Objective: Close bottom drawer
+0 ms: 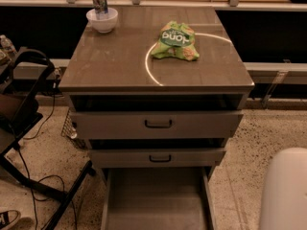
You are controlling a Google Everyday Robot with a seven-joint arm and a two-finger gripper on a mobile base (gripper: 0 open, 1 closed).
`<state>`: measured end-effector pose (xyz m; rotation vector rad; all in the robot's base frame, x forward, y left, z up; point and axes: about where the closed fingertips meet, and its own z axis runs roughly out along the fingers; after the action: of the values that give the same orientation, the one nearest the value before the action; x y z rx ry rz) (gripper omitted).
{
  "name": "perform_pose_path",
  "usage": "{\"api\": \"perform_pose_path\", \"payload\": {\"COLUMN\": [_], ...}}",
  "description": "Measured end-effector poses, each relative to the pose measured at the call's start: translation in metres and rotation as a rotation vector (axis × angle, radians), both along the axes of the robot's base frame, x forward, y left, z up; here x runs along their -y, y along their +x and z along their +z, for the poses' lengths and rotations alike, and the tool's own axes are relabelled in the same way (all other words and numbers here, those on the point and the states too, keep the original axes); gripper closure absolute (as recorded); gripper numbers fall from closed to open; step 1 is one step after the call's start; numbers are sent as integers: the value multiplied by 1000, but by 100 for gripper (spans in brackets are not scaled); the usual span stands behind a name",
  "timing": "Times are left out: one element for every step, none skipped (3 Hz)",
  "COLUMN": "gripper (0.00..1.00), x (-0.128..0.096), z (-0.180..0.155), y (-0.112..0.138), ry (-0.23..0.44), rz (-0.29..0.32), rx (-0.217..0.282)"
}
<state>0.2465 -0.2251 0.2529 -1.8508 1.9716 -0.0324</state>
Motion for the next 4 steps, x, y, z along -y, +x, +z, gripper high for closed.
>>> {"api": "perform_pose_path", "payload": {"gripper": [100,100,100,100], "x": [-38,-55,-76,-97], "z": [-65,-106,-135,-148], "y": [9,3,-2,9], "ry": [-105,-166,-162,-127], "rz": [65,73,85,98], "rx": [16,-2,-5,38]}}
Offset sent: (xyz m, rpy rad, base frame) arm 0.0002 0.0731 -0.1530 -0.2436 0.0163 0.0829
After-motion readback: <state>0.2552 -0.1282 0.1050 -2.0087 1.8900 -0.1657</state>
